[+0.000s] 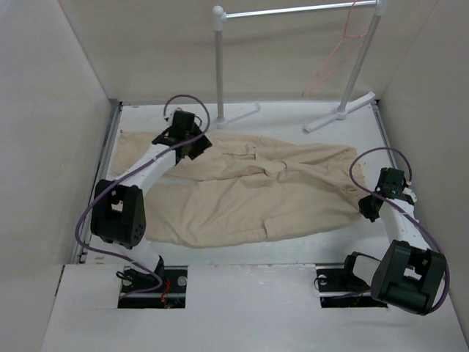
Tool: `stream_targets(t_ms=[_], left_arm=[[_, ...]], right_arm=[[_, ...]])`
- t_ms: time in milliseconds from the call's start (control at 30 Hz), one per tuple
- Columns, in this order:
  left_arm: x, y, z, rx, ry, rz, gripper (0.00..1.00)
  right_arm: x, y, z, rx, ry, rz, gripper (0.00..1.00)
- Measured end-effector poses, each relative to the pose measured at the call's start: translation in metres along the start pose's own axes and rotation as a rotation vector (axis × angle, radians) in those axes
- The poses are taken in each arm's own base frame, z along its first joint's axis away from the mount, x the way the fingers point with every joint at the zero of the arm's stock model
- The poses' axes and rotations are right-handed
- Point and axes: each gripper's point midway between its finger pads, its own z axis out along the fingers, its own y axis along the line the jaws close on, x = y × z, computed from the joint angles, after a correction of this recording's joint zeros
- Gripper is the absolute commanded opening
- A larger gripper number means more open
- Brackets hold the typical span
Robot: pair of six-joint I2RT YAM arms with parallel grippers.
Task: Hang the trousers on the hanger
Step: Flatten out the trousers at the center of the board.
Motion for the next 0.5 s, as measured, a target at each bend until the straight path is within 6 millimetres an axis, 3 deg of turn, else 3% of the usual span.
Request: stream_targets(t_ms=[133, 167, 233, 267, 333, 367, 433, 500], left_arm=[[0.084, -0.051, -0.022, 0.1, 0.096, 0.175, 0.34], [0.109, -0.066, -0.03, 0.135, 0.123, 0.224, 0.34], [0.155, -0.086, -0.047, 0.194, 0.175, 0.314, 0.34], [0.177, -0.094, -0.056, 0.22, 0.202, 0.354, 0.34], [0.208, -0.103, -0.068, 0.254, 0.237, 0.413, 0.34], [0.22, -0.107, -0.072, 0.267, 0.251, 0.435, 0.34], [0.238, -0.113, -0.073, 0.279, 0.27, 0.465, 0.35], [0.256, -0.113, -0.069, 0.275, 0.292, 0.496, 0.35]], right_arm=[[0.0, -0.001, 0.0, 0.002, 0.002, 0.0, 0.11], [0.001, -0.001, 0.0, 0.004, 0.003, 0.0, 0.67], [0.003, 0.023, -0.025, -0.017, 0.031, -0.094, 0.71], [-0.003, 0.058, -0.045, -0.118, 0.011, -0.143, 0.72], [-0.025, 0.137, -0.106, -0.384, -0.086, -0.19, 0.73], [-0.037, 0.159, -0.133, -0.484, -0.135, -0.186, 0.73], [-0.055, 0.176, -0.175, -0.609, -0.211, -0.162, 0.72], [-0.061, 0.174, -0.188, -0.636, -0.239, -0.148, 0.64]])
